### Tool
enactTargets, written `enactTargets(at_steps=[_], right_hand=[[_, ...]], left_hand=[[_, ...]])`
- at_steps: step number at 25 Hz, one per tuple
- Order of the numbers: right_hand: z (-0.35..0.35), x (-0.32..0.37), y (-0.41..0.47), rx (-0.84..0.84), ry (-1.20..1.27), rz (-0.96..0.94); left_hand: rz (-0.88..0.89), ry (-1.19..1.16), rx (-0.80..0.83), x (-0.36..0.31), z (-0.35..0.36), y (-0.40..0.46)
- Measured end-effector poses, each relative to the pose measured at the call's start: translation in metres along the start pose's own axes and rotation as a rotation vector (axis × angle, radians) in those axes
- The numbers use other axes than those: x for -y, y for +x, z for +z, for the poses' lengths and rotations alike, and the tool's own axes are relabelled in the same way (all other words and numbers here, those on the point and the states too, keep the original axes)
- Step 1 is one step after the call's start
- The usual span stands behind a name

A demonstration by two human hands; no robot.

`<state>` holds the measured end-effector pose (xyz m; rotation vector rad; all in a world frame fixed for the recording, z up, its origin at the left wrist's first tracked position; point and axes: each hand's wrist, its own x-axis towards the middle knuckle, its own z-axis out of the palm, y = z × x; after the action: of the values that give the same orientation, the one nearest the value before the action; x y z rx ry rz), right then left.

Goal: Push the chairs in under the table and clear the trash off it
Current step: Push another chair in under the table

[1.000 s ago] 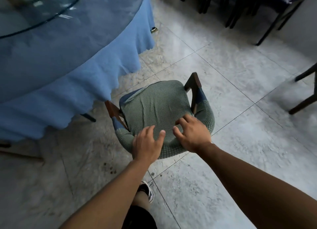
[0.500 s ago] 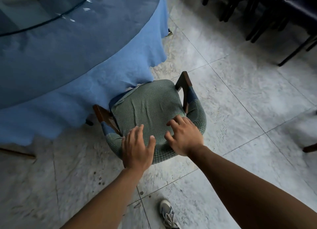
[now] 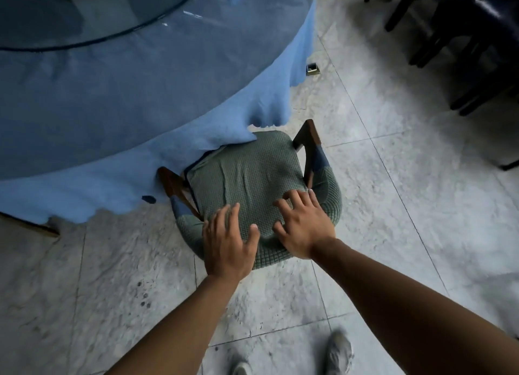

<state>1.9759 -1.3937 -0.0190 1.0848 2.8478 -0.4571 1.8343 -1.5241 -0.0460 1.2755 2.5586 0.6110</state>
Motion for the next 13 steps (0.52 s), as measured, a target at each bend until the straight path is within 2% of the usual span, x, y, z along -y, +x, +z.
enactTargets(at_steps=[4, 9, 13], right_hand=[[-0.02, -0.04, 0.035, 0.028, 0.005, -0.131], [-0.041, -0.095, 0.062, 0.053, 0.022, -0.238], [-0.054, -0.142, 0.088, 0.011, 0.021, -0.329]], left_hand=[[-0.109, 0.006, -0.046, -0.033, 0.016, 0.029], [-0.22, 0.017, -0.009, -0.08, 0.04, 0.048], [-0.3, 0.053, -0.113, -0.125, 0.061, 0.065]])
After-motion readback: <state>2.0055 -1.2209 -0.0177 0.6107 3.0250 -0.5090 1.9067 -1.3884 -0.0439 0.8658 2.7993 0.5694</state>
